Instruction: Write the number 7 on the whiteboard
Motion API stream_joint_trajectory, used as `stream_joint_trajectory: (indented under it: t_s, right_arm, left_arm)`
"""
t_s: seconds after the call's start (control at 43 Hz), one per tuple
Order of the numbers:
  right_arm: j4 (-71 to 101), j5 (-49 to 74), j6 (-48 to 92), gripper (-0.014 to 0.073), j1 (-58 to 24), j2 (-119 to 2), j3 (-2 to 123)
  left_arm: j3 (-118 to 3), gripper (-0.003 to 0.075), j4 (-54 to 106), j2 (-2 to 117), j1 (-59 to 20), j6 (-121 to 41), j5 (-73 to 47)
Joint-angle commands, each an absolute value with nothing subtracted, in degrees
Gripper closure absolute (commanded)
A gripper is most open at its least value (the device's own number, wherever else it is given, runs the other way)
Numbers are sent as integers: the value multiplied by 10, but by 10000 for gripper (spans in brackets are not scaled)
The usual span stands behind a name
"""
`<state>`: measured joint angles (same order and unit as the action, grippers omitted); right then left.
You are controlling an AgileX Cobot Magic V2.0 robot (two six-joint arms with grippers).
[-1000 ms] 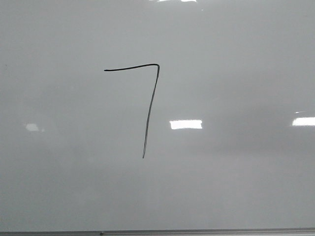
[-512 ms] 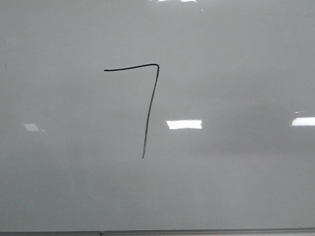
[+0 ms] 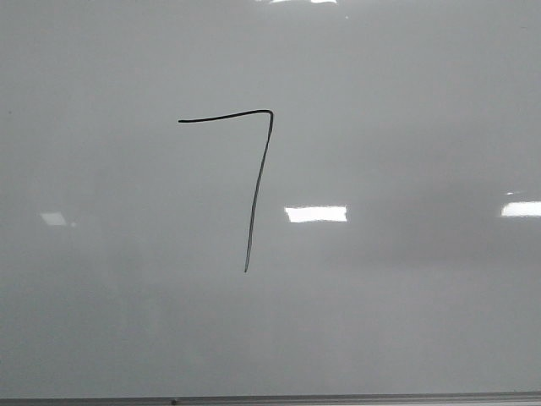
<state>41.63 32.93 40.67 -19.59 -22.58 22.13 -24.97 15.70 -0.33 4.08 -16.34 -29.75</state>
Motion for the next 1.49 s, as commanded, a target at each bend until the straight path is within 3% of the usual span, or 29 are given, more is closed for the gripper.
stream_joint_trajectory:
  t_s: [0.0, 0.209, 0.558, 1.465]
  right_arm:
    - [436, 305, 407, 654, -192, -228, 237]
    - [436, 306, 407, 654, -192, -228, 237]
    - [436, 306, 407, 654, -192, -228, 237]
    - [436, 306, 407, 654, -192, -228, 237]
  left_arm:
    - [-233, 741, 55, -12, -2, -44, -234]
    - [-152, 741, 4, -12, -67, -8, -122]
    - [4, 741, 14, -12, 4, -9, -38]
    - [5, 741, 17, -12, 20, -9, -57]
